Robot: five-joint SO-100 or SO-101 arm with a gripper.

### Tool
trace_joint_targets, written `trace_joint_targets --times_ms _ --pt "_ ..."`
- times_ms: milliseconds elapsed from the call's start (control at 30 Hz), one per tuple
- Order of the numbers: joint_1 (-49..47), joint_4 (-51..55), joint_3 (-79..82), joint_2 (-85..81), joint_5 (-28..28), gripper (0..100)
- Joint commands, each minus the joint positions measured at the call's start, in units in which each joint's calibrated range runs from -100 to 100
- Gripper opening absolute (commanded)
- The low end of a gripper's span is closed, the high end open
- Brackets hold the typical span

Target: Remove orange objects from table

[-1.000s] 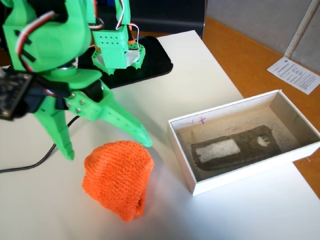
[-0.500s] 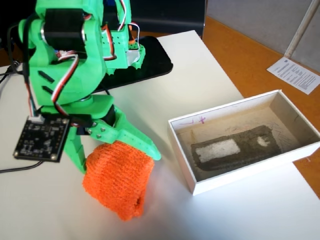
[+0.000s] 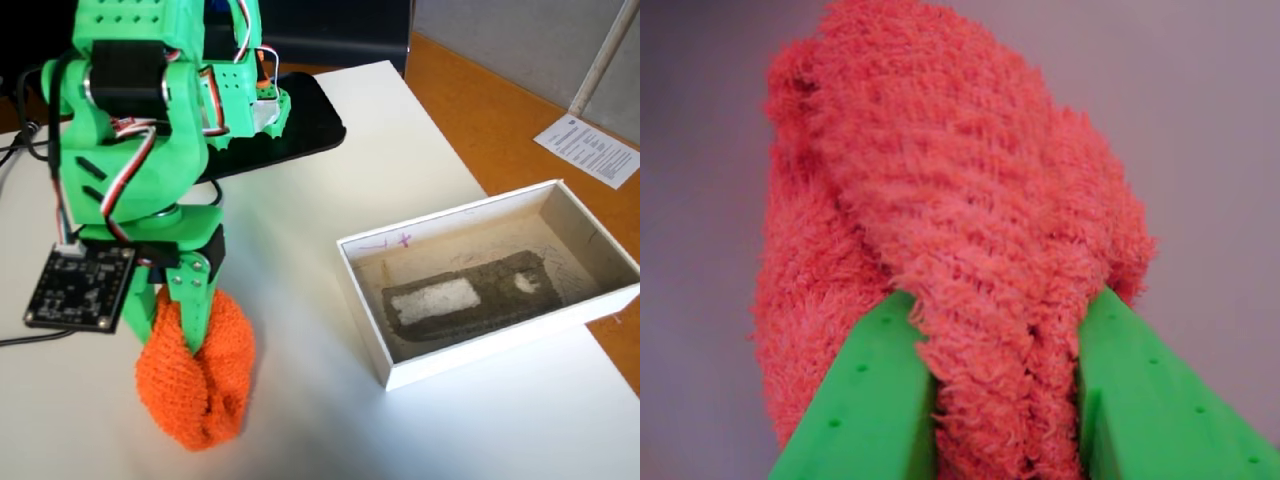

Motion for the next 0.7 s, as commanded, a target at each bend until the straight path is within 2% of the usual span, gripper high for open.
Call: trace_joint_targets --times_ms 0,167,300,367,533,667 --pt "-0.6 -2.5 -4.2 -7.1 0.8 0" --pt "-6.2 -3.8 -22.8 -18.3 -2.5 0" --pt "-14.7 10.2 -45.6 -21.8 -4.8 0" --pt "-21.3 15.8 -50.1 -24.0 -5.1 0" --pt "-39.9 19.4 -47.1 -31.7 -4.8 0" --pt "-45.6 20.8 -24.9 -40.8 -3.8 0"
